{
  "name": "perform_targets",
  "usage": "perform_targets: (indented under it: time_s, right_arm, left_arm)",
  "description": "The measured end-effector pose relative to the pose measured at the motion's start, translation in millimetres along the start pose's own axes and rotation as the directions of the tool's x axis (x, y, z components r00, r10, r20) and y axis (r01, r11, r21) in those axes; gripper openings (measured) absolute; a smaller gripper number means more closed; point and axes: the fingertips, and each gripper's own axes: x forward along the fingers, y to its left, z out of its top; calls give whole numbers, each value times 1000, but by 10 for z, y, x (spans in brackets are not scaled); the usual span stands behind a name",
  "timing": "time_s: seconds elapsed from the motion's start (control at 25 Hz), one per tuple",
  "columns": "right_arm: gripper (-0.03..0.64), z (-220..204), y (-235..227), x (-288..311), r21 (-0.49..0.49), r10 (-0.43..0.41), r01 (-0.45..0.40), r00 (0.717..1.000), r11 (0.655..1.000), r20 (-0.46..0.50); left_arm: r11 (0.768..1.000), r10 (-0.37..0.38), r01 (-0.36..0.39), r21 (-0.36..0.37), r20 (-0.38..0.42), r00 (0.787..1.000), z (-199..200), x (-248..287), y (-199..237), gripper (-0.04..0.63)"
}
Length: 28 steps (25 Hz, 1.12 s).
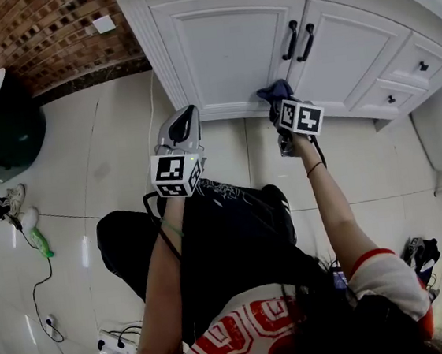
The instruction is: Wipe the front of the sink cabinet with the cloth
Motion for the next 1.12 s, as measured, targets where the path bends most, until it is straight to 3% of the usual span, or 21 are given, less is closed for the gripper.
perform_targets:
  time_s: [0.52, 0.8, 0.96, 1.12]
  right_arm:
    - [78, -331, 1380, 613, -48, 188, -194, 977, 980, -102]
    - [78, -479, 1863, 770, -73, 251, -263, 957, 962, -145]
    - [78, -561, 1936, 771, -86, 266, -282, 951, 956, -159]
    - [78, -713, 1427, 696, -91, 186, -202, 970, 975, -160]
  left_arm:
    - [1000, 11, -11, -5, -9, 1000, -37, -9, 45, 0]
    - [1000, 9, -9, -2, -14, 1000, -58, -20, 40, 0]
    - [1000, 18, -18, -7, -12, 1000, -53, -26, 73, 0]
    - [1000, 24, -24, -8, -14, 1000, -66, -19, 77, 0]
